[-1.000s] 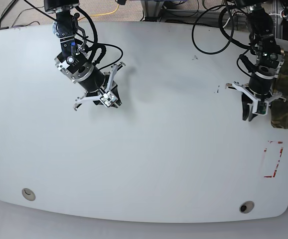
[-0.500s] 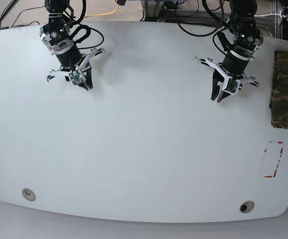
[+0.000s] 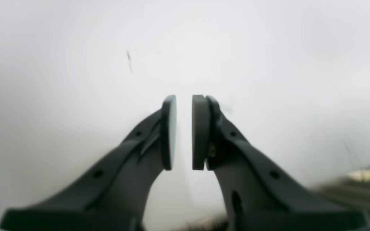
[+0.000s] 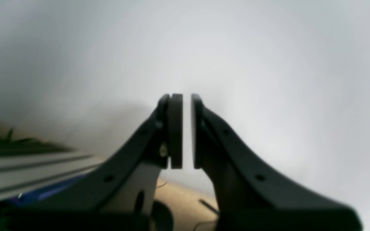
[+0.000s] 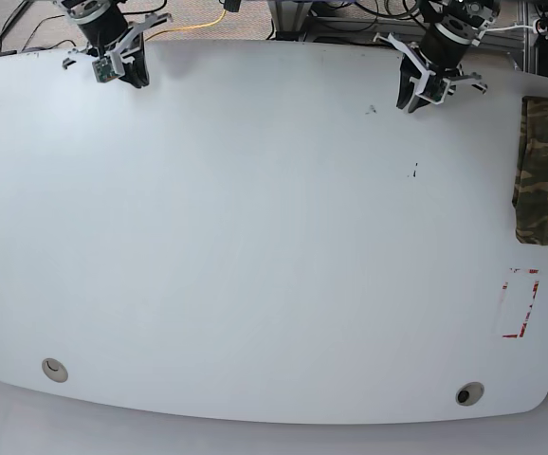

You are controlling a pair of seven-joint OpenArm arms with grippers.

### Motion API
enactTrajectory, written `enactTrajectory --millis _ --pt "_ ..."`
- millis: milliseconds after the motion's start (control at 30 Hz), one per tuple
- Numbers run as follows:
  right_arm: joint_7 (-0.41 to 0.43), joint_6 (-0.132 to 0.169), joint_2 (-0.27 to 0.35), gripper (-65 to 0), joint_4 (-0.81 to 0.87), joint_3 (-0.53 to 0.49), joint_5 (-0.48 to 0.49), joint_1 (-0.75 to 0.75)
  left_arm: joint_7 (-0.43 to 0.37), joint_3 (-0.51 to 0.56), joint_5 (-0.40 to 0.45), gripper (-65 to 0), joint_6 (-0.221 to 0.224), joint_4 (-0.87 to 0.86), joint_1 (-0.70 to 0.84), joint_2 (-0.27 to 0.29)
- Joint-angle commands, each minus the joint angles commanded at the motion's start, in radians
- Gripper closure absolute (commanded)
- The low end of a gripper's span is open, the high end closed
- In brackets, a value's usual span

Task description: Layout the t-shirt on the table in an organized manner, then fold the t-shirt properly

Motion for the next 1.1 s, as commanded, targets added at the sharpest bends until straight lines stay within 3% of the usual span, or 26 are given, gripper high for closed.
enactTrajectory --millis 133,267,333,767,900,1100 --pt "-0.002 0.026 0.0 -3.5 0.0 0.0 0.006 -0.064 -0.002 0.0 0.0 -6.9 0.0 0.002 0.091 0.003" --pt "-0.003 0.098 -0.002 -3.5 -0.003 -0.006 0.006 -0.127 -0.003 0.002 0.0 -6.9 0.0 0.002 0.178 0.005" --pt "-0.006 0.117 -0.002 -3.5 -0.006 -0.021 0.006 -0.158 -0.003 0.003 0.0 -6.9 0.0 0.002 0.222 0.008" --pt "-0.032 0.124 0.017 -3.5 -0.046 -0.155 0.003 -0.298 -0.002 -0.002 0.002 -6.9 0.0 -0.006 0.41 0.015" --pt "-0.026 0.118 0.049 -3.5 -0.138 -0.229 -0.014 -0.293 0.0 0.006 0.003 -7.2 0.0 -0.031 0.411 0.017" --pt "-0.026 0.117 0.054 -3.5 -0.307 -0.256 -0.025 -0.18 0.002 0.028 0.003 -7.4 0.0 -0.144 0.305 0.017"
